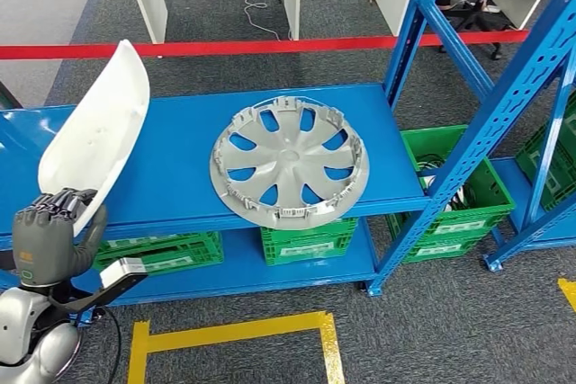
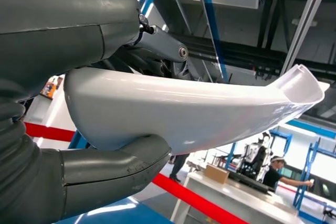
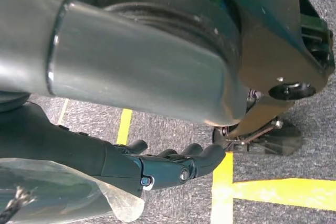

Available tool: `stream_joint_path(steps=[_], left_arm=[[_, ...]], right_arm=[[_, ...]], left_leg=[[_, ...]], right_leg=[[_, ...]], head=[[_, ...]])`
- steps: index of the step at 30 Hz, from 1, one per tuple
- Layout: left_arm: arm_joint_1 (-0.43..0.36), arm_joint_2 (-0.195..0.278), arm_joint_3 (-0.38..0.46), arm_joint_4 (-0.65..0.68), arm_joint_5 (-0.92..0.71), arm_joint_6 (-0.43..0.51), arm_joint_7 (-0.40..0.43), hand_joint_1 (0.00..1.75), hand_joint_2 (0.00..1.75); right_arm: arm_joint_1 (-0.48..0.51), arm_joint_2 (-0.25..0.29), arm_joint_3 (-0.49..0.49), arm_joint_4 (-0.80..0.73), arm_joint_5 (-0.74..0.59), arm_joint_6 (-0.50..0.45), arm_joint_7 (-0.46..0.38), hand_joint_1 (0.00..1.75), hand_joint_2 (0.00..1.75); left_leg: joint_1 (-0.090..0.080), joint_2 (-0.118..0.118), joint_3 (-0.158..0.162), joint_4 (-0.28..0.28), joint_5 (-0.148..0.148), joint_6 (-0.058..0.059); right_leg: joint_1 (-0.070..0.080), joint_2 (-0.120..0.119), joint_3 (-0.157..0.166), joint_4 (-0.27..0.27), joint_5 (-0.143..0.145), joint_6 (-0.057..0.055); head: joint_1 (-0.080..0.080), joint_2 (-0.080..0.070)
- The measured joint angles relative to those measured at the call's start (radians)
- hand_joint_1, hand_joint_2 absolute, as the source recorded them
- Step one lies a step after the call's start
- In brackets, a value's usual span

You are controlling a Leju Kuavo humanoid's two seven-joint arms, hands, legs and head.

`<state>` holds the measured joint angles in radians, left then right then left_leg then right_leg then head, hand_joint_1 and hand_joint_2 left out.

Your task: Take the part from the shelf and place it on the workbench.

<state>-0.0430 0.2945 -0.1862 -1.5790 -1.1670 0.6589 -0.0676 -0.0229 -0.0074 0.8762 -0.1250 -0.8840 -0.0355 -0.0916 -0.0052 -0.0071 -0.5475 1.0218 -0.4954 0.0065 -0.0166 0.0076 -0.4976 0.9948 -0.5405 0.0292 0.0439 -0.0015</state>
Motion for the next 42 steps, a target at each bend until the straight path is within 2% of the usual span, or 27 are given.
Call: stream_joint_path(steps=[3, 5, 6, 8, 10, 11, 12, 13, 15, 17, 20, 22, 24, 25, 26, 27, 28, 30, 31, 32, 34, 36, 37, 39, 40, 41, 42], left_arm=[[0.012, 0.021, 0.004, -0.009, 0.012, -0.012, 0.0, 1.75, 1.75], [0.018, 0.032, 0.006, -0.018, 0.019, -0.019, 0.0, 1.75, 1.75], [0.021, 0.036, 0.007, -0.022, 0.021, -0.022, 0.0, 1.75, 1.75], [0.028, 0.041, 0.01, -0.027, 0.026, -0.027, 0.0, 1.75, 1.75], [0.038, 0.045, 0.012, -0.029, 0.033, -0.032, 0.0, 1.75, 1.75], [0.043, 0.047, 0.013, -0.031, 0.035, -0.035, 0.0, 1.75, 1.75], [0.048, 0.049, 0.015, -0.033, 0.037, -0.036, 0.0, 1.75, 1.75], [0.051, 0.05, 0.017, -0.036, 0.038, -0.039, 0.0, 1.75, 1.75], [0.055, 0.055, 0.024, -0.043, 0.043, -0.044, -0.002, 1.75, 1.75], [0.056, 0.059, 0.029, -0.049, 0.049, -0.049, -0.004, 1.75, 1.75], [0.061, 0.066, 0.033, -0.054, 0.055, -0.052, -0.008, 1.75, 1.75], [0.064, 0.07, 0.036, -0.057, 0.056, -0.053, -0.01, 1.75, 1.75], [0.068, 0.072, 0.037, -0.058, 0.057, -0.054, -0.012, 1.75, 1.75], [0.071, 0.072, 0.037, -0.059, 0.058, -0.055, -0.012, 1.75, 1.75], [0.075, 0.073, 0.038, -0.059, 0.059, -0.055, -0.013, 1.75, 1.75], [0.077, 0.074, 0.039, -0.06, 0.061, -0.056, -0.013, 1.75, 1.75], [0.079, 0.075, 0.041, -0.062, 0.063, -0.056, -0.014, 1.75, 1.75], [0.081, 0.078, 0.049, -0.069, 0.067, -0.057, -0.014, 1.75, 1.75], [0.083, 0.081, 0.053, -0.073, 0.069, -0.057, -0.014, 1.75, 1.75], [0.086, 0.084, 0.056, -0.078, 0.07, -0.057, -0.014, 1.75, 1.75], [0.097, 0.088, 0.062, -0.085, 0.072, -0.057, -0.014, 1.75, 1.75], [0.107, 0.091, 0.069, -0.093, 0.072, -0.057, -0.017, 1.75, 1.75], [0.111, 0.091, 0.072, -0.097, 0.072, -0.057, -0.018, 1.75, 1.75], [0.12, 0.091, 0.076, -0.103, 0.074, -0.058, -0.021, 1.75, 1.75], [0.124, 0.091, 0.078, -0.105, 0.075, -0.06, -0.023, 1.75, 1.75], [0.127, 0.091, 0.078, -0.107, 0.076, -0.062, -0.024, 1.75, 1.75], [0.129, 0.09, 0.078, -0.107, 0.076, -0.064, -0.025, 1.75, 1.75]], right_arm=[[-0.001, 0.009, 0.0, -0.001, 0.0, -0.004, 0.0, 0.0, 0.0], [-0.003, 0.012, 0.001, -0.001, 0.0, -0.007, 0.0, 0.0, 0.0], [-0.004, 0.013, 0.001, -0.001, 0.0, -0.008, 0.0, 0.0, 0.0], [-0.006, 0.015, 0.002, -0.001, 0.0, -0.01, 0.0, 0.0, 0.0], [-0.006, 0.017, 0.002, -0.001, -0.001, -0.012, 0.001, 0.0, 0.0], [-0.006, 0.018, 0.003, -0.001, -0.001, -0.013, 0.001, 0.0, 0.0], [-0.006, 0.019, 0.004, -0.001, -0.001, -0.014, 0.001, 0.0, 0.0], [-0.007, 0.019, 0.004, -0.001, -0.001, -0.014, 0.002, 0.0, 0.0], [-0.009, 0.021, 0.006, -0.001, -0.002, -0.014, 0.004, 0.0, 0.0], [-0.011, 0.023, 0.006, -0.001, -0.003, -0.015, 0.006, 0.0, 0.0], [-0.01, 0.025, 0.006, -0.001, -0.005, -0.016, 0.008, 0.0, 0.0], [-0.01, 0.028, 0.006, -0.001, -0.006, -0.017, 0.009, 0.0, 0.0], [-0.01, 0.031, 0.006, -0.001, -0.007, -0.017, 0.01, 0.0, 0.0], [-0.01, 0.032, 0.007, -0.001, -0.008, -0.017, 0.011, 0.0, 0.0], [-0.01, 0.032, 0.006, -0.001, -0.009, -0.017, 0.011, 0.0, 0.0], [-0.01, 0.032, 0.006, -0.001, -0.011, -0.017, 0.012, 0.0, 0.0], [-0.01, 0.033, 0.006, -0.001, -0.012, -0.018, 0.012, 0.0, 0.0], [-0.011, 0.036, 0.006, -0.002, -0.014, -0.018, 0.012, 0.0, 0.0], [-0.011, 0.038, 0.006, -0.002, -0.014, -0.018, 0.013, 0.0, 0.0], [-0.011, 0.039, 0.006, -0.002, -0.014, -0.018, 0.013, 0.0, 0.0], [-0.01, 0.042, 0.007, -0.002, -0.014, -0.018, 0.015, 0.0, 0.0], [-0.01, 0.043, 0.007, -0.002, -0.014, -0.018, 0.018, 0.0, 0.0], [-0.009, 0.043, 0.007, -0.002, -0.014, -0.018, 0.019, 0.0, 0.0], [-0.01, 0.043, 0.007, -0.002, -0.014, -0.018, 0.025, 0.0, 0.0], [-0.011, 0.043, 0.007, -0.002, -0.014, -0.018, 0.028, 0.0, 0.0], [-0.011, 0.043, 0.007, -0.002, -0.013, -0.018, 0.032, 0.0, 0.0], [-0.011, 0.043, 0.007, -0.002, -0.013, -0.018, 0.036, 0.0, 0.0]], left_leg=[[-0.003, 0.0, 0.0, -0.002, 0.004, 0.008], [0.002, 0.003, 0.0, -0.012, 0.014, 0.019], [0.004, 0.005, -0.002, -0.018, 0.019, 0.025], [0.006, 0.008, -0.008, -0.02, 0.025, 0.029], [0.006, 0.009, -0.013, -0.02, 0.028, 0.028], [0.006, 0.01, -0.014, -0.019, 0.029, 0.026], [0.007, 0.01, -0.015, -0.018, 0.03, 0.024], [0.008, 0.01, -0.015, -0.015, 0.031, 0.021], [0.008, 0.009, -0.021, -0.008, 0.033, 0.01], [0.007, 0.007, -0.03, -0.002, 0.04, -0.006], [0.011, 0.006, -0.045, 0.008, 0.038, -0.027], [0.013, 0.006, -0.072, 0.075, -0.026, -0.037], [0.014, 0.006, -0.11, 0.202, -0.111, -0.044], [0.014, 0.006, -0.119, 0.252, -0.134, -0.046], [0.014, 0.006, -0.115, 0.272, -0.137, -0.046], [0.015, 0.006, -0.092, 0.253, -0.121, -0.046], [0.015, 0.006, -0.053, 0.199, -0.093, -0.043], [0.013, 0.005, 0.042, 0.048, -0.052, -0.036], [0.011, 0.005, 0.072, -0.005, -0.044, -0.031], [0.009, 0.004, 0.087, -0.035, -0.044, -0.026], [0.006, 0.004, 0.082, -0.042, -0.036, -0.014], [0.008, 0.008, 0.068, -0.046, -0.018, 0.002], [0.01, 0.01, 0.058, -0.048, -0.007, 0.009], [0.009, 0.011, 0.031, -0.047, 0.014, 0.019], [0.009, 0.012, 0.017, -0.046, 0.024, 0.02], [0.007, 0.012, 0.001, -0.044, 0.035, 0.02], [0.007, 0.012, -0.014, -0.042, 0.045, 0.019]], right_leg=[[-0.003, 0.001, 0.0, -0.002, 0.005, 0.008], [-0.003, 0.0, -0.011, 0.014, -0.012, 0.014], [-0.002, -0.001, -0.027, 0.047, -0.036, 0.015], [-0.003, -0.002, -0.085, 0.172, -0.104, 0.017], [-0.004, -0.002, -0.133, 0.281, -0.135, 0.021], [-0.004, -0.002, -0.134, 0.285, -0.121, 0.021], [-0.005, -0.003, -0.115, 0.248, -0.088, 0.022], [-0.006, -0.004, -0.083, 0.184, -0.049, 0.021], [-0.004, -0.004, -0.019, 0.064, -0.004, 0.017], [0.0, -0.001, -0.002, 0.025, -0.002, 0.01], [-0.001, -0.001, -0.022, 0.018, 0.01, -0.014], [-0.003, -0.004, -0.039, 0.015, 0.026, -0.035], [0.0, -0.006, -0.057, 0.016, 0.042, -0.045], [0.001, -0.007, -0.067, 0.016, 0.05, -0.046], [0.002, -0.007, -0.077, 0.017, 0.057, -0.046], [0.003, -0.008, -0.087, 0.018, 0.064, -0.045], [0.004, -0.008, -0.096, 0.019, 0.071, -0.044], [0.005, -0.007, -0.108, 0.02, 0.084, -0.038], [0.007, -0.007, -0.111, 0.02, 0.091, -0.033], [0.007, -0.007, -0.113, 0.02, 0.097, -0.027], [0.007, -0.006, -0.116, 0.017, 0.111, -0.014], [0.006, -0.006, -0.129, 0.033, 0.088, -0.003], [0.006, -0.006, -0.143, 0.064, 0.052, 0.001], [0.005, -0.007, -0.18, 0.182, -0.047, 0.006], [0.005, -0.007, -0.193, 0.245, -0.08, 0.008], [0.005, -0.007, -0.195, 0.288, -0.09, 0.01], [0.005, -0.007, -0.182, 0.298, -0.077, 0.01]], head=[[0.0, 0.0], [0.001, 0.0], [0.003, 0.0], [0.005, 0.0], [0.005, 0.0], [0.005, 0.0], [0.005, 0.0], [0.005, 0.0], [0.005, 0.0], [0.004, 0.0], [0.003, 0.0], [-0.002, 0.0], [-0.007, 0.0], [-0.007, 0.0], [-0.007, 0.0], [-0.006, 0.0], [-0.006, 0.0], [-0.006, 0.0], [-0.006, 0.0], [-0.006, 0.0], [-0.007, 0.0], [-0.006, 0.0], [-0.006, 0.0], [-0.004, 0.0], [-0.004, 0.0], [-0.005, 0.0], [-0.004, 0.0]])
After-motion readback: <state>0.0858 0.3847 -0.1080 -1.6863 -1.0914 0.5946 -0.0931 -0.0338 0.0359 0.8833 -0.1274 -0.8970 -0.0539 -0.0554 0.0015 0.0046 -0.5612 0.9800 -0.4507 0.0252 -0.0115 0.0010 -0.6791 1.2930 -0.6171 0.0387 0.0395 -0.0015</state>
